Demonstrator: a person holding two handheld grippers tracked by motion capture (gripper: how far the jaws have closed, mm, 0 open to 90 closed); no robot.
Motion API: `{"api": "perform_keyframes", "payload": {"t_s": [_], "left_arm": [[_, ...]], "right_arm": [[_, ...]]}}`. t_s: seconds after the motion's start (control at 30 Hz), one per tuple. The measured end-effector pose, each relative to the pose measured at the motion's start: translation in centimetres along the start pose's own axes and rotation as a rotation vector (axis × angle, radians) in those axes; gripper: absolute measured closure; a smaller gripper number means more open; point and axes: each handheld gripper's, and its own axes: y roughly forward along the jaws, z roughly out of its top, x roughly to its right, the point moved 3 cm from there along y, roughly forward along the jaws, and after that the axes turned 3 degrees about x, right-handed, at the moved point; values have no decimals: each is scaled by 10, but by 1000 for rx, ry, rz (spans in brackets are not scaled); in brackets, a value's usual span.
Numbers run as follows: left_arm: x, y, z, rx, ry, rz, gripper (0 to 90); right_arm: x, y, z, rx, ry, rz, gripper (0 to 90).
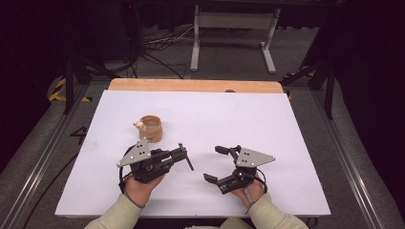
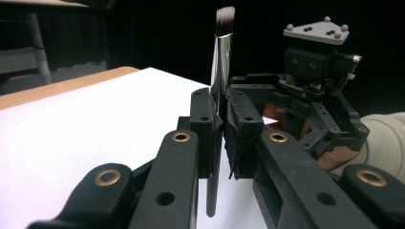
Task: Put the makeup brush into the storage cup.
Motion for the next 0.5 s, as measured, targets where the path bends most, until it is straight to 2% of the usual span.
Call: {"api": "perform_keyframes", "payload": {"t_s": [0.1,0.3,0.5], "left_arm": [[-4,-1,4,7,3,21,825],[-9,-1,7,2,11,52,825],[-18,-4,13,2,20,88,825]], "right_arm": [[5,-9,0,3,3,-23,26],[12,-25,0,15,-12,-102,0],[19,-37,-3,21,-3,-130,0]]}}
